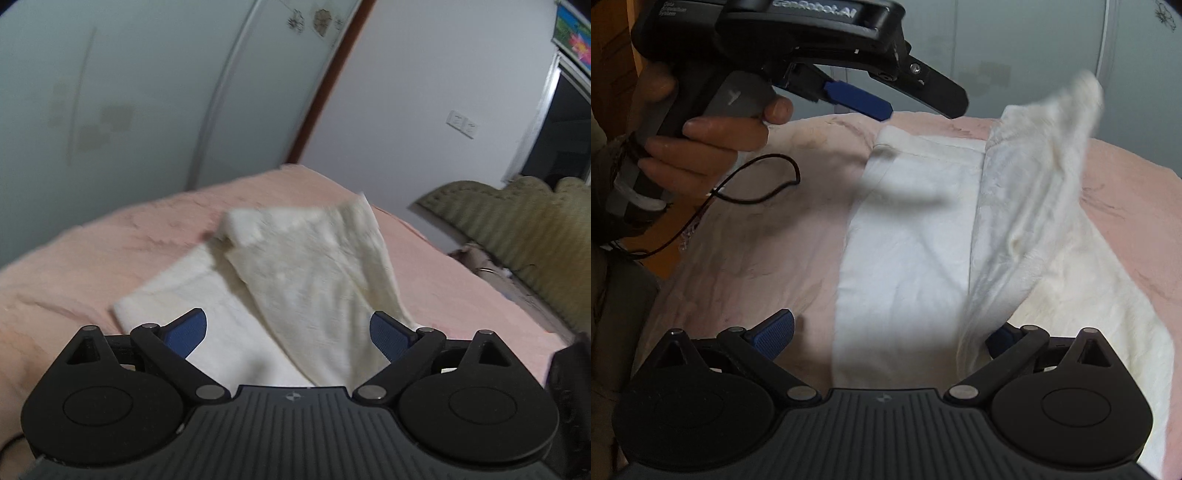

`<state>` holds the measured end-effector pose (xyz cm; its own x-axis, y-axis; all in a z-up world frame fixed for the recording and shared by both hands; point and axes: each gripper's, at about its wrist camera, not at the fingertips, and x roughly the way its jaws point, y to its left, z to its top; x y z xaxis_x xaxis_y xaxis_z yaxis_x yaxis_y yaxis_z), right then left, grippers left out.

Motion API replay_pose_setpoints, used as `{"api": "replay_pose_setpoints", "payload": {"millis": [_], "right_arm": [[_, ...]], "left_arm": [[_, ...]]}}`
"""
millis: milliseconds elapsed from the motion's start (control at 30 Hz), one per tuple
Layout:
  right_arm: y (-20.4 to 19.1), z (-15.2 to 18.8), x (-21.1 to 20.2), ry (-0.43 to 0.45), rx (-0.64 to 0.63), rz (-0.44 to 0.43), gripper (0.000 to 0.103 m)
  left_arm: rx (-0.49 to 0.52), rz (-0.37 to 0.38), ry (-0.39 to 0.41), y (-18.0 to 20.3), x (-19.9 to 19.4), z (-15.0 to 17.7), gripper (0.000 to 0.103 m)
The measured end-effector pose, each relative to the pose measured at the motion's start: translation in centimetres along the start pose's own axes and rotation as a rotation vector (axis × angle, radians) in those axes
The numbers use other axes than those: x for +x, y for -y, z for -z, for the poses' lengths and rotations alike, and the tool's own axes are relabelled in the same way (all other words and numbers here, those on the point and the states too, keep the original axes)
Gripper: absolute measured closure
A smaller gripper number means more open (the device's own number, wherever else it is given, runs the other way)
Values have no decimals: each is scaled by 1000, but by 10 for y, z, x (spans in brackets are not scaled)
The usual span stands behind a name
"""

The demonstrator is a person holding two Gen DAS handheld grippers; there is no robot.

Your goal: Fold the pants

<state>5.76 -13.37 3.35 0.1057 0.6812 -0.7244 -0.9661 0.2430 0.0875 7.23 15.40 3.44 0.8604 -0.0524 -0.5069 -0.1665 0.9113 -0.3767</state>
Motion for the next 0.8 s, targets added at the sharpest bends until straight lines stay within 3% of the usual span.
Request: {"api": "replay_pose_setpoints", "payload": {"millis": [200,333,400,433,467,567,633,667,800], "right_arm": [[9,10,-8,32,38,10,0],[14,15,-15,62,87,26,0],[15,19,-22,80,109,49,0],[16,21,-26,91,124,69,0],[15,24,-33,106,140,93,0],[17,34,-51,155,192,184,0],[19,41,-65,171,226,272,0],[20,46,-72,165,236,322,0],[22,56,-89,94,196,507,1]], "left_arm": [[-107,102,-29,-9,6,8,6],[-110,31,-58,-10,21,9,9],[-134,-7,-74,-14,26,9,22],[-134,-35,-82,-16,28,8,37],[-126,-64,-91,-17,31,7,44],[-137,-87,-120,-27,37,6,57],[-151,-94,-121,-33,37,5,56],[-155,-100,-117,-35,37,5,46],[-186,-146,-75,-49,31,1,38]]}}
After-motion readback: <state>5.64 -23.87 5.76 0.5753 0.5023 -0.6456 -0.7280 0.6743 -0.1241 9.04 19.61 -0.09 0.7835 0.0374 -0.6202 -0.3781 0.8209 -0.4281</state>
